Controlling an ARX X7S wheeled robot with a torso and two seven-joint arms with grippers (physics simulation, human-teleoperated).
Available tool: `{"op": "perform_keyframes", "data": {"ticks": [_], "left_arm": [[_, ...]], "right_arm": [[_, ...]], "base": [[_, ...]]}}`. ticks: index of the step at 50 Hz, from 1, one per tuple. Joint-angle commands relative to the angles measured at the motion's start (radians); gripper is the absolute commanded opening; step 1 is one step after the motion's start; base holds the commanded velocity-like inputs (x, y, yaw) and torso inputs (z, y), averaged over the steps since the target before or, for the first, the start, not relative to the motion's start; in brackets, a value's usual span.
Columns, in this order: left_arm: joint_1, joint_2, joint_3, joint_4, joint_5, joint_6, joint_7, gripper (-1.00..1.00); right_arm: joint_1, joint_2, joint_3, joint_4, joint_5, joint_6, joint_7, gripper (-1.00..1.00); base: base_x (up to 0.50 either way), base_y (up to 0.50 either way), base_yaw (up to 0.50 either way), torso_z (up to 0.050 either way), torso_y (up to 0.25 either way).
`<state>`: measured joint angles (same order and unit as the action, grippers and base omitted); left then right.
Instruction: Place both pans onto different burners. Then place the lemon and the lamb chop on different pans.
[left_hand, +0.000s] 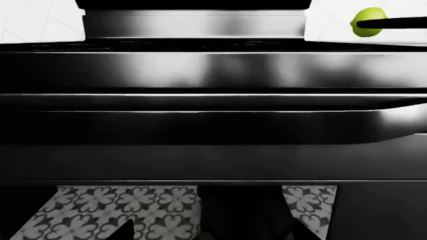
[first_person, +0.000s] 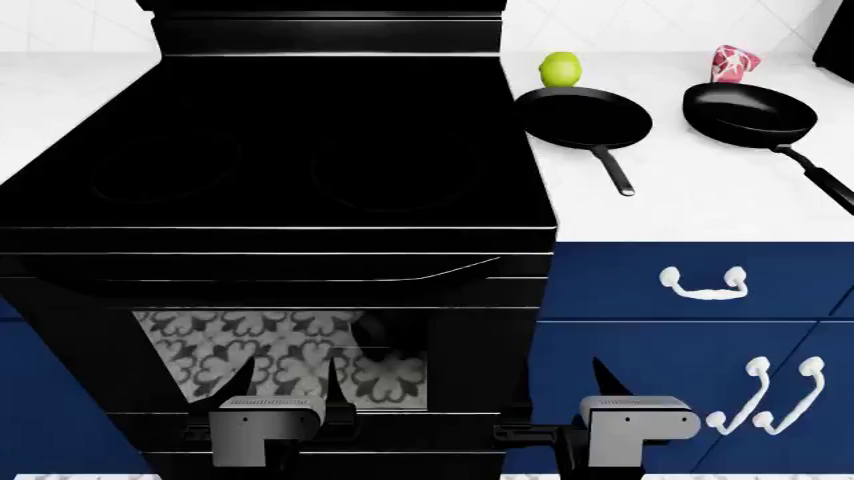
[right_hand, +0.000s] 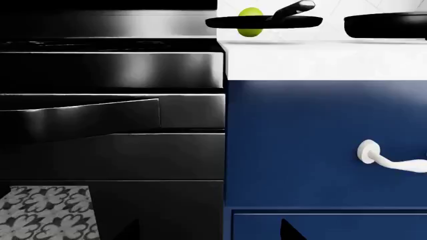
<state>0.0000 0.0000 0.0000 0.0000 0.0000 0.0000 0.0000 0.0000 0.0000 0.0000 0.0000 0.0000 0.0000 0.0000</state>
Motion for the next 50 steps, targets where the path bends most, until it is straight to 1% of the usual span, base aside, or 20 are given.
{"op": "perform_keyframes", "data": {"ticks": [1, 15, 50], "left_arm": [[-0.002, -0.016, 0.017, -0.003, -0.017, 0.003, -0.019, 1.0], [-0.015, -0.051, 0.063, -0.034, -0.044, 0.008, -0.072, 1.0], [-0.026, -0.092, 0.115, -0.054, -0.103, 0.008, -0.114, 1.0]], "right_arm": [[0.001, 0.016, -0.022, -0.003, 0.011, 0.005, 0.021, 1.0], [-0.003, 0.054, -0.078, -0.026, 0.025, 0.026, 0.066, 1.0], [0.001, 0.092, -0.124, -0.033, 0.085, 0.034, 0.114, 1.0]], "base": [[0.0, 0.0, 0.0, 0.0, 0.0], [0.0, 0.0, 0.0, 0.0, 0.0], [0.0, 0.0, 0.0, 0.05, 0.0]]}}
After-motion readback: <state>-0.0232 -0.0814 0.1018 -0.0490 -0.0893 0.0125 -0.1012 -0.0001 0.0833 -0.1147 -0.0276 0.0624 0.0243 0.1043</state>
